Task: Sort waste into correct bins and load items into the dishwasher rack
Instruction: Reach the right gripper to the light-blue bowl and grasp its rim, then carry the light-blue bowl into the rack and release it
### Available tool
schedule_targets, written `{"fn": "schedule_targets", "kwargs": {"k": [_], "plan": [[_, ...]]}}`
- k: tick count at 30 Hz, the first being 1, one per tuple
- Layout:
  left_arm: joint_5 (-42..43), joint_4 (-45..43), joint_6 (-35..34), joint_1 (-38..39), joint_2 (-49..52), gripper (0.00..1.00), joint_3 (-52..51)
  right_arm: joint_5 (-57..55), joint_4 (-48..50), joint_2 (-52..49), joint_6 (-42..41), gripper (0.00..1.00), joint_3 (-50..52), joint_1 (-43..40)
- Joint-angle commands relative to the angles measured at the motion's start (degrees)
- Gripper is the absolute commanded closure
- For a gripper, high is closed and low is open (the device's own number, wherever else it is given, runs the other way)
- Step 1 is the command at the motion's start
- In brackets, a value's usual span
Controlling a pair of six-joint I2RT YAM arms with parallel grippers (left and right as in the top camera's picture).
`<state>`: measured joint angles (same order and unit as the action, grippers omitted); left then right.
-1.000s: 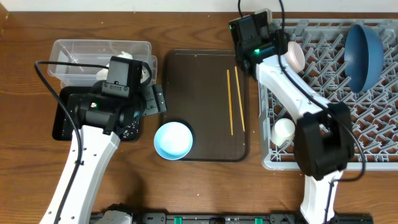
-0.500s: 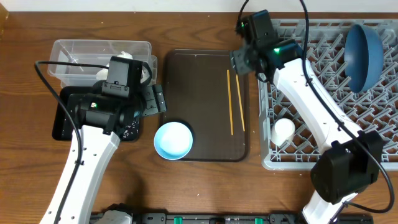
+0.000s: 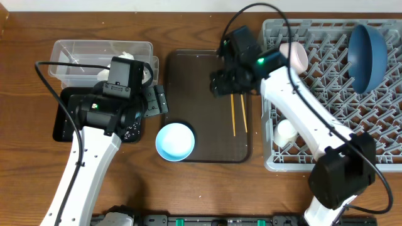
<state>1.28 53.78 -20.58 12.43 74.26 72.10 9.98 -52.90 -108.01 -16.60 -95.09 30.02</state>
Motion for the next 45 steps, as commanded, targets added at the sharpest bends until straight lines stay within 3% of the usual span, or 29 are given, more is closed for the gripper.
{"fn": "schedule_targets", "kwargs": {"k": [1,8,14,20,27,31,38,45], "plan": [[-0.48,0.17,0.57,-0.24,0.33,0.10,0.87,1.05,0.98,-0.90,-4.55,0.31,3.52,2.16],[-0.48,0.17,0.57,-0.24,0.33,0.10,0.87,8.94,8.87,-0.90,-5.16,0.35,11.91,6.21],[-0.48,0.17,0.57,-0.24,0.33,0.10,0.87,7.98,16.85,-1.51,-10.21,0.46,17.40,10.75],[-0.48,0.15,0.57,-0.24,0.33,0.10,0.87,7.48,17.62,-5.29,-10.58,0.51,18.01,13.66],[-0.50,0.17,0.57,-0.24,0.33,0.10,0.87,8.50,17.79,-6.45,-10.84,0.77,18.01,13.88],[-0.48,0.17,0.57,-0.24,0.33,0.10,0.87,8.50,17.64,-6.45,-10.80,0.99,18.01,13.88],[-0.48,0.17,0.57,-0.24,0.33,0.10,0.87,9.09,15.63,-4.42,-9.38,0.99,16.35,11.10],[-0.48,0.17,0.57,-0.24,0.33,0.10,0.87,3.69,11.13,8.00,-9.03,0.99,14.73,1.68]]}}
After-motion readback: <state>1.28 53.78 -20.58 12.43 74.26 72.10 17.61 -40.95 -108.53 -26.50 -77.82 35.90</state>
